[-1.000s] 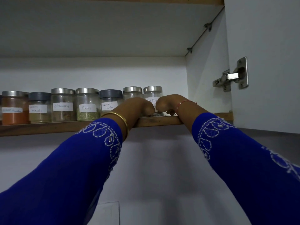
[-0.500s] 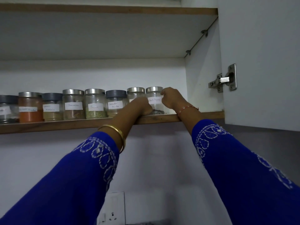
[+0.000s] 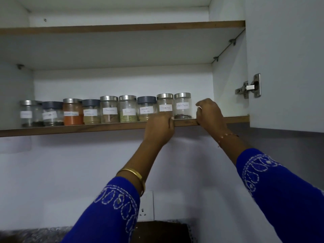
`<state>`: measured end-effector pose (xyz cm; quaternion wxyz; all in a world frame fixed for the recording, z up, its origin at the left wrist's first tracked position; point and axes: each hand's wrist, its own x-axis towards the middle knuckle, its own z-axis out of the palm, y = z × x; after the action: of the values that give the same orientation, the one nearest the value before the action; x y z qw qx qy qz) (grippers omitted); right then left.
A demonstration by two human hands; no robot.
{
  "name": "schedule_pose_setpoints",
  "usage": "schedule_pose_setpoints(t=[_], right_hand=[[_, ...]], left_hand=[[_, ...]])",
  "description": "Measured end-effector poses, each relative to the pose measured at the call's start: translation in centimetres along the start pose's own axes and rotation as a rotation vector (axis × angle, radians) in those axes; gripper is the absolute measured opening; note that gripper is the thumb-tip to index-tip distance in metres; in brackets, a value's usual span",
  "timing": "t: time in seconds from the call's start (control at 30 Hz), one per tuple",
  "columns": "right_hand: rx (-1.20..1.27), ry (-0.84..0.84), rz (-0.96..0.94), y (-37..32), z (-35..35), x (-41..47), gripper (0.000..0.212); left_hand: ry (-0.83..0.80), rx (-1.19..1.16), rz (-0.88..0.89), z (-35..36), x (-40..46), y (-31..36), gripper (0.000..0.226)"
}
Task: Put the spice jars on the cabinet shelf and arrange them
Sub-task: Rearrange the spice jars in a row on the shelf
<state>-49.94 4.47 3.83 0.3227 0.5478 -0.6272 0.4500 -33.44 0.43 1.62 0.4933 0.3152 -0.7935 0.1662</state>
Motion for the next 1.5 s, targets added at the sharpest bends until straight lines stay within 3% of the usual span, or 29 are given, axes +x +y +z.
schedule_pose_setpoints(t=[0.1, 0.23, 0.4, 1.1, 1.5], right_hand=[[-0.026, -0.039, 0.016, 0.3, -0.4, -1.9, 0.029], [-0.173, -0.104, -0.091, -0.2, -1.1, -5.4, 0.029], [-0.291, -0.246, -0.097, -1.9, -2.8, -7.5, 0.049], [-0.41, -0.132, -0.117, -14.5, -5.1, -14.4, 0.059], [-0.36, -0.068, -0.119, -21.5, -10.9, -16.2, 0.061]], left_hand=[[-0.016, -0.002, 0.094, -0.3, -2.0, -0.4, 0.035], [-0.117, 0.009, 0.08, -1.2, -3.8, -0.6, 0.042], [-0.171, 0.033, 0.081, -3.3, -5.5, -1.3, 0.051], [-0.071, -0.002, -0.028, -13.5, -13.4, -9.2, 0.048], [0.008, 0.046, -0.014, -22.5, -16.4, -9.1, 0.044]])
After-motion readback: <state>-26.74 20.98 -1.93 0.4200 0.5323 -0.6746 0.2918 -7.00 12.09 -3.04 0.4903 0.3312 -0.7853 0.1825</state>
